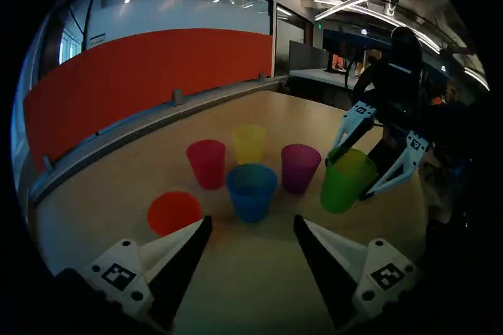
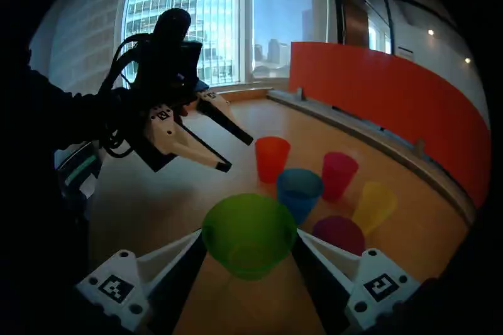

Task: Pour water

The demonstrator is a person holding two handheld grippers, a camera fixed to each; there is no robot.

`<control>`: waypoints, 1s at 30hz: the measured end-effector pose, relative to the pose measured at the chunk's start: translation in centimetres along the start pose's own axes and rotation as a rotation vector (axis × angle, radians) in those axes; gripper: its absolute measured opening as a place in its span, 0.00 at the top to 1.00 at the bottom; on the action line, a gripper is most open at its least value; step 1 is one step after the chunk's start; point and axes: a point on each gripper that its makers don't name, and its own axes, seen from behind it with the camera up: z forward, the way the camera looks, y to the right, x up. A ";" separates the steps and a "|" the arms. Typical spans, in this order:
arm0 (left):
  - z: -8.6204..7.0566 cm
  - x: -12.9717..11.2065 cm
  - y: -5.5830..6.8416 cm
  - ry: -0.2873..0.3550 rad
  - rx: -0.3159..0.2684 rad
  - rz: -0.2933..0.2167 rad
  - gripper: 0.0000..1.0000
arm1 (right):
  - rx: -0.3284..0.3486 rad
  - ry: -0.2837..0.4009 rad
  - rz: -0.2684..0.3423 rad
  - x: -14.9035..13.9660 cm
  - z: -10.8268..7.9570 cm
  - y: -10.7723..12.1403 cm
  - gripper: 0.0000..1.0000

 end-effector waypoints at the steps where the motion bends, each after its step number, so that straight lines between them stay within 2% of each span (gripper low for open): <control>1: 0.1 0.0 0.1 -0.003 -0.001 0.001 0.03 | -0.003 0.006 0.001 0.2 -0.3 0.1 0.08; 14: 1.8 -0.3 0.4 -0.057 -0.012 0.008 0.03 | -0.054 0.109 0.027 2.7 -3.8 1.1 0.08; 23: 3.8 -0.6 1.0 -0.096 -0.028 0.023 0.03 | -0.080 0.157 0.030 4.1 -5.3 1.7 0.08; 30: 5.2 -0.7 1.1 -0.111 -0.040 0.016 0.03 | -0.100 0.188 0.021 5.1 -6.2 2.2 0.08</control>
